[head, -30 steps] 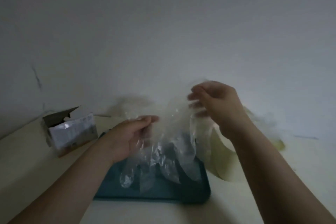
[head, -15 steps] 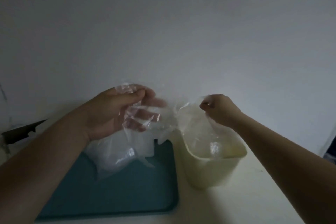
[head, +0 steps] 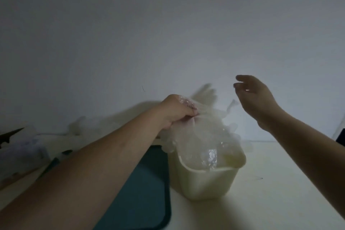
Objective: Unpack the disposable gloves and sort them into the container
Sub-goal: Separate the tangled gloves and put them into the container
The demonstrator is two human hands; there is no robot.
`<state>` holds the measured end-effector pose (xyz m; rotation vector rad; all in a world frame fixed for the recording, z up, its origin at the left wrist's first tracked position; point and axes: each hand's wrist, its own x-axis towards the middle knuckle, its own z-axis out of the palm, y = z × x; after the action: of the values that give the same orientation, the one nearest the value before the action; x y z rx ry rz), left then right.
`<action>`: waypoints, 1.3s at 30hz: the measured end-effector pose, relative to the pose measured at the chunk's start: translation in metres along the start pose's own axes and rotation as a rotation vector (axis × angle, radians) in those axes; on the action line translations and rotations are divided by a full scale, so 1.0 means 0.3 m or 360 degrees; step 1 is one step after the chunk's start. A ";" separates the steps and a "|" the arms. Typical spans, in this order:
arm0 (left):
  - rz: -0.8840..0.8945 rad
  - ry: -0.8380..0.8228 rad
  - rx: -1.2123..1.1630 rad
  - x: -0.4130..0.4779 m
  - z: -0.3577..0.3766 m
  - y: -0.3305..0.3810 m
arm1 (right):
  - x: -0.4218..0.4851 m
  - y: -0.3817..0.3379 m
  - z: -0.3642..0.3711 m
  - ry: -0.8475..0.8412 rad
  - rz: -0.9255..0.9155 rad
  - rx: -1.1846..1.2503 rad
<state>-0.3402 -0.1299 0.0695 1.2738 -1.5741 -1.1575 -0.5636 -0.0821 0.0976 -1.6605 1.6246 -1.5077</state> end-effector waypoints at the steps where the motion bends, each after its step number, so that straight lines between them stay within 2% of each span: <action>1: -0.0019 0.0028 0.0016 0.008 0.015 -0.013 | -0.011 -0.016 -0.006 -0.0140 0.0051 0.0052; 3: -0.0041 0.0130 0.0139 0.016 0.043 -0.034 | -0.067 -0.058 0.003 -0.0582 0.0186 0.0042; 5: -0.0042 0.0280 0.0278 0.025 0.072 -0.053 | -0.123 -0.070 0.044 -0.0906 0.0265 -0.0258; 8: -0.0003 0.0421 0.0250 0.037 0.090 -0.074 | -0.188 -0.105 0.131 -0.1199 0.0026 -0.0766; 12: 0.0028 0.0530 0.0176 0.009 0.041 -0.085 | -0.201 -0.087 0.247 -0.1365 0.0010 -0.1209; 15: 0.0066 0.0621 0.0085 -0.030 -0.038 -0.099 | -0.173 -0.022 0.316 -0.1541 0.0054 -0.1325; 18: 0.0090 0.0593 0.0112 -0.085 -0.113 -0.125 | -0.172 0.018 0.356 -0.1687 0.0062 -0.1472; 25: 0.0161 0.0473 0.0296 -0.279 -0.240 -0.187 | -0.184 0.029 0.395 -0.1526 -0.0001 -0.1751; 27: 0.0218 0.0443 0.0521 -0.326 -0.289 -0.231 | -0.191 -0.034 0.360 -0.1429 -0.0077 -0.1772; 30: 0.0264 0.0434 0.1026 -0.370 -0.384 -0.325 | -0.205 -0.155 0.312 -0.1094 -0.0255 -0.1777; 32: 0.0216 0.0400 0.1320 -0.387 -0.430 -0.380 | -0.232 -0.232 0.328 -0.0884 -0.0375 -0.1704; 34: 0.0118 0.0321 0.1566 -0.403 -0.447 -0.424 | -0.277 -0.286 0.390 -0.0830 -0.0491 -0.1571; 37: 0.0024 0.0227 0.1612 -0.430 -0.462 -0.486 | -0.356 -0.312 0.528 -0.0913 -0.0577 -0.1169; 39: 0.0027 0.0240 0.1534 -0.440 -0.472 -0.526 | -0.390 -0.264 0.613 -0.1038 -0.0486 -0.0911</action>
<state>-0.1401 -0.0371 -0.0474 1.8637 -2.0949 -0.2168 -0.3425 -0.0315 0.0488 -2.4527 1.5300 -0.4772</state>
